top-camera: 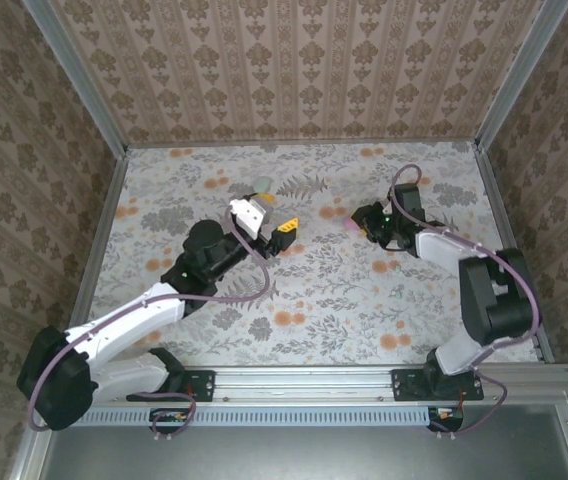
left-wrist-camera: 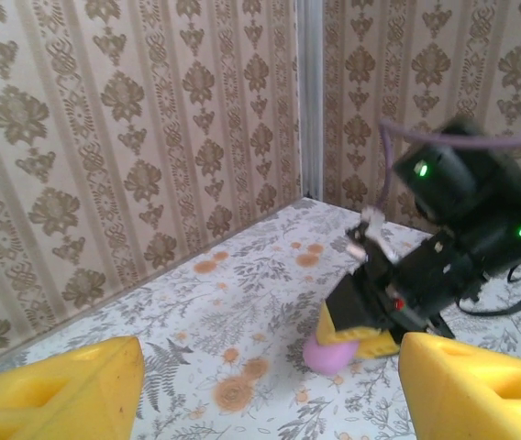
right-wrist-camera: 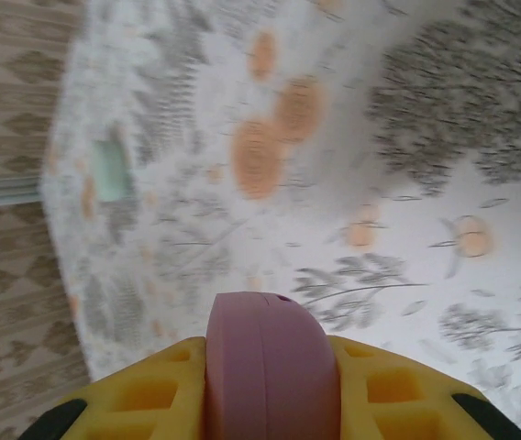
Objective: Insert wireless bluetooth earbuds into charging case
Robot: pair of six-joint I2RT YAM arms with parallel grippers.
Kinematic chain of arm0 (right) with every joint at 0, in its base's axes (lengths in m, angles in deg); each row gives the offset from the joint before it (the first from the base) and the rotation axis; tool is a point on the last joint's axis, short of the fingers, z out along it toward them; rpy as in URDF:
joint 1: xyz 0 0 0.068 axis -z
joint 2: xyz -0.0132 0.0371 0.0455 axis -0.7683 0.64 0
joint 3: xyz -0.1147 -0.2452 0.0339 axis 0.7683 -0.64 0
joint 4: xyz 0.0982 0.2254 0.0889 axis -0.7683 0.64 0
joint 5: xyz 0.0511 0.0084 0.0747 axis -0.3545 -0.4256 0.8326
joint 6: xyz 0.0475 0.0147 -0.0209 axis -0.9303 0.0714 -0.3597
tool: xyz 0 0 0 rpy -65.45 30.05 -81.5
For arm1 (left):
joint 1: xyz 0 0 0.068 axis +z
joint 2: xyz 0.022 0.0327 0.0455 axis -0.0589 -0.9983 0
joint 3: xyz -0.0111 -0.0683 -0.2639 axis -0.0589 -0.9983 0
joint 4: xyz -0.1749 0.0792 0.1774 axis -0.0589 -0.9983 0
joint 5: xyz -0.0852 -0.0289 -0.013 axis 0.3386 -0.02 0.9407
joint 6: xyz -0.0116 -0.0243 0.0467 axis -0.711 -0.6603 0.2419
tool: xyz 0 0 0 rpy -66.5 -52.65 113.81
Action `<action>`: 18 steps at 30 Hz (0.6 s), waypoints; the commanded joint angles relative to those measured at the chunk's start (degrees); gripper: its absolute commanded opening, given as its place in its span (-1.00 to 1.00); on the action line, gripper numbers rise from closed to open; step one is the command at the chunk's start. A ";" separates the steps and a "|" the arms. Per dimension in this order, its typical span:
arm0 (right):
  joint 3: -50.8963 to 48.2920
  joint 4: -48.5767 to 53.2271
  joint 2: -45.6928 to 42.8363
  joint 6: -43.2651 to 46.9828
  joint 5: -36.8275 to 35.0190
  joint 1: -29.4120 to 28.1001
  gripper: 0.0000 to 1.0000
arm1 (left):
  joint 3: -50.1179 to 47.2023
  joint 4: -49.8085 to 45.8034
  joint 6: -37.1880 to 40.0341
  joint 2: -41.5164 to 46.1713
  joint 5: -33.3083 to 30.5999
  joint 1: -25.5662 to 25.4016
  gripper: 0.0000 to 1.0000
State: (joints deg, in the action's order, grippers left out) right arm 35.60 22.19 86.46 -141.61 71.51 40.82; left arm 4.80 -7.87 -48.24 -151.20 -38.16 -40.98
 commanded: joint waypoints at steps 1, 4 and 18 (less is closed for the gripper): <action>4.67 -2.13 3.92 2.82 0.73 0.20 -0.58 | -1.63 -2.00 0.55 2.76 -3.02 0.19 0.51; 6.88 -1.74 7.66 3.94 0.94 0.33 -0.58 | -1.92 -3.04 0.65 4.00 -4.45 0.22 0.54; 11.66 -1.03 18.18 7.12 4.88 1.71 -0.50 | -1.58 -4.05 0.74 4.13 -5.91 0.19 0.56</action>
State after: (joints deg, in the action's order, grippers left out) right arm 46.07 20.49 103.27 -136.54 75.62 42.24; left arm 3.27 -12.13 -48.09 -147.82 -43.10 -40.87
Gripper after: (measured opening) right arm 0.299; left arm 0.777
